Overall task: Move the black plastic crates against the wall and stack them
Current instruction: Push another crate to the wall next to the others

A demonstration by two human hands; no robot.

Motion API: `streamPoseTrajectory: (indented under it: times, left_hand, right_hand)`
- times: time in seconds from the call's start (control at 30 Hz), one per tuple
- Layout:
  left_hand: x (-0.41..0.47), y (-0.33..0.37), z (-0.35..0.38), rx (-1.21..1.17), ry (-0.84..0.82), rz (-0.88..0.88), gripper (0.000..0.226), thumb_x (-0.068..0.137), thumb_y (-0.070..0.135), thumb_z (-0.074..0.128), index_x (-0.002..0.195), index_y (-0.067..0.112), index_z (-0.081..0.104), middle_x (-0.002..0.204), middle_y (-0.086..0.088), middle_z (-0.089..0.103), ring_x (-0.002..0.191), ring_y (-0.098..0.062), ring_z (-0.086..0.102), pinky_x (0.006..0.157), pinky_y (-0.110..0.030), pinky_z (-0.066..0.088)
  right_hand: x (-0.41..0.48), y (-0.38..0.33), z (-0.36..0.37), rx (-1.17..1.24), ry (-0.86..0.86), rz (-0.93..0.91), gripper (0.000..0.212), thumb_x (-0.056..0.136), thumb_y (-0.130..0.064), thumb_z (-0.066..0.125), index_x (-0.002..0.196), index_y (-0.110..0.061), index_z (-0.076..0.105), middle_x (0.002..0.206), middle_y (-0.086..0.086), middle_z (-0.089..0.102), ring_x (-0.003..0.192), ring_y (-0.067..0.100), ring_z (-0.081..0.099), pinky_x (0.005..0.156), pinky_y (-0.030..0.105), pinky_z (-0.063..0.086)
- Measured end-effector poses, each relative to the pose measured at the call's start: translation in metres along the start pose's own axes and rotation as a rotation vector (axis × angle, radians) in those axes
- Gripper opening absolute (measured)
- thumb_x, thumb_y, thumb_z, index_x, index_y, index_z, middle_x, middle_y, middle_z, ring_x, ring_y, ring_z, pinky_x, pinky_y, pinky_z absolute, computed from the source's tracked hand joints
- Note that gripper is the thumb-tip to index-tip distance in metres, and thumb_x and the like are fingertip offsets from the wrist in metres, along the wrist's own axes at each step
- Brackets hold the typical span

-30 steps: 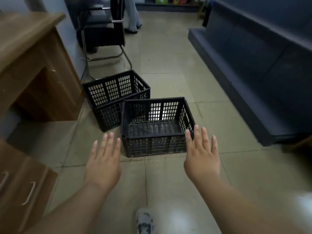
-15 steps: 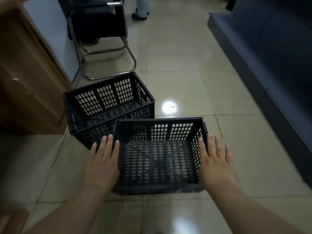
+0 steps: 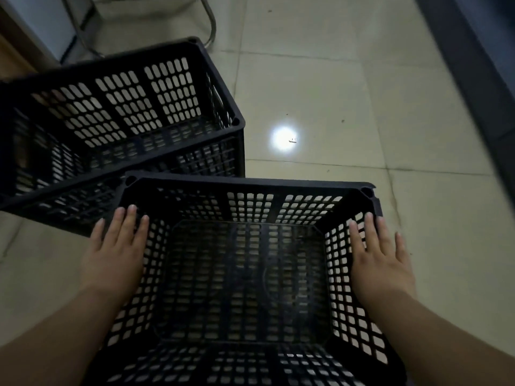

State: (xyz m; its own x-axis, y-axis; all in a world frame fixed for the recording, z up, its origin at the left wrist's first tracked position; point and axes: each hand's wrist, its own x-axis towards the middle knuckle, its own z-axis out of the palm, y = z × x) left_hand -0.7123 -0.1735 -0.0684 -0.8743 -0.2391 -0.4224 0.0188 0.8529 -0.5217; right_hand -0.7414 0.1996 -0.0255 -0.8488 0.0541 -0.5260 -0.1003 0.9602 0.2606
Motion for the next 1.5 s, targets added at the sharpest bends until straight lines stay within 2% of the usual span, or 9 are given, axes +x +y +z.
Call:
streamPoseTrajectory:
  times: [0.27, 0.57, 0.77, 0.93, 1.07, 1.23, 1.37, 1.47, 1.5]
  left_hand:
    - [0.012, 0.002, 0.023, 0.071, -0.020, 0.042, 0.072, 0.095, 0.021, 0.027, 0.131, 0.010, -0.034, 0.136, -0.012, -0.042, 0.131, -0.018, -0.032, 0.077, -0.041, -0.046]
    - [-0.011, -0.010, 0.013, 0.129, -0.037, 0.116, 0.063, 0.096, 0.018, 0.019, 0.131, 0.007, -0.033, 0.135, -0.014, -0.042, 0.137, -0.024, -0.029, 0.075, -0.037, -0.046]
    - [-0.075, -0.043, 0.013, 0.041, -0.086, 0.067, 0.064, 0.097, 0.017, 0.019, 0.129, 0.008, -0.036, 0.126, -0.016, -0.050, 0.126, -0.024, -0.038, 0.076, -0.038, -0.046]
    - [-0.162, -0.094, 0.011, -0.055, -0.136, -0.010, 0.063, 0.096, 0.013, 0.016, 0.129, 0.009, -0.037, 0.124, -0.018, -0.052, 0.126, -0.027, -0.039, 0.076, -0.039, -0.048]
    - [-0.249, -0.140, 0.013, -0.143, -0.194, -0.110, 0.060, 0.097, 0.014, 0.015, 0.131, 0.007, -0.034, 0.132, -0.016, -0.046, 0.127, -0.027, -0.037, 0.096, -0.037, -0.034]
    - [-0.382, -0.184, 0.037, -0.221, -0.295, -0.297, 0.059, 0.097, 0.012, 0.014, 0.130, 0.009, -0.034, 0.135, -0.011, -0.042, 0.126, -0.023, -0.037, 0.075, -0.039, -0.045]
    - [-0.506, -0.204, 0.062, -0.296, -0.370, -0.483, 0.058, 0.097, 0.013, 0.014, 0.130, 0.011, -0.033, 0.136, -0.008, -0.041, 0.126, -0.021, -0.037, 0.073, -0.036, -0.047]
    - [-0.600, -0.215, 0.083, -0.326, -0.439, -0.605, 0.058, 0.098, 0.014, 0.014, 0.130, 0.012, -0.033, 0.136, -0.007, -0.041, 0.125, -0.022, -0.038, 0.075, -0.039, -0.046]
    - [-0.631, -0.218, 0.090, -0.337, -0.469, -0.646, 0.058, 0.098, 0.014, 0.014, 0.131, 0.013, -0.033, 0.136, -0.008, -0.042, 0.125, -0.023, -0.039, 0.075, -0.040, -0.046]
  right_hand:
    - [0.027, 0.005, 0.029, -0.092, -0.052, 0.028, 0.071, 0.091, -0.015, 0.020, 0.137, -0.014, -0.034, 0.133, 0.015, -0.050, 0.112, 0.030, -0.053, 0.090, 0.042, -0.037]
    - [0.018, 0.006, 0.014, -0.167, -0.050, 0.003, 0.067, 0.093, -0.015, 0.019, 0.137, -0.013, -0.032, 0.135, 0.015, -0.048, 0.104, 0.028, -0.060, 0.078, 0.038, -0.046]
    - [-0.019, 0.001, -0.026, -0.227, 0.000, -0.040, 0.069, 0.093, -0.015, 0.024, 0.135, -0.013, -0.031, 0.136, 0.015, -0.047, 0.114, 0.028, -0.053, 0.079, 0.039, -0.044]
    - [-0.069, -0.021, -0.074, -0.315, 0.062, -0.148, 0.066, 0.092, -0.016, 0.020, 0.131, -0.015, -0.034, 0.133, 0.014, -0.050, 0.098, 0.026, -0.065, 0.075, 0.038, -0.047]
    - [-0.116, -0.054, -0.114, -0.373, 0.117, -0.277, 0.064, 0.093, -0.017, 0.019, 0.129, -0.018, -0.034, 0.130, 0.011, -0.051, 0.089, 0.026, -0.069, 0.070, 0.037, -0.048]
    - [-0.191, -0.115, -0.147, -0.474, 0.235, -0.481, 0.063, 0.091, -0.013, 0.017, 0.127, -0.024, -0.033, 0.127, 0.005, -0.051, 0.083, 0.027, -0.070, 0.068, 0.038, -0.048]
    - [-0.269, -0.166, -0.158, -0.517, 0.352, -0.705, 0.062, 0.089, -0.012, 0.015, 0.131, -0.025, -0.029, 0.135, 0.004, -0.043, 0.085, 0.027, -0.070, 0.073, 0.040, -0.048]
    - [-0.337, -0.208, -0.160, -0.526, 0.429, -0.887, 0.070, 0.086, -0.015, 0.033, 0.142, -0.020, -0.007, 0.150, 0.013, -0.021, 0.104, 0.023, -0.065, 0.088, 0.039, -0.043]
    - [-0.361, -0.224, -0.159, -0.576, 0.441, -0.919, 0.068, 0.088, -0.018, 0.031, 0.140, -0.019, -0.013, 0.147, 0.012, -0.027, 0.098, 0.023, -0.067, 0.085, 0.039, -0.044]
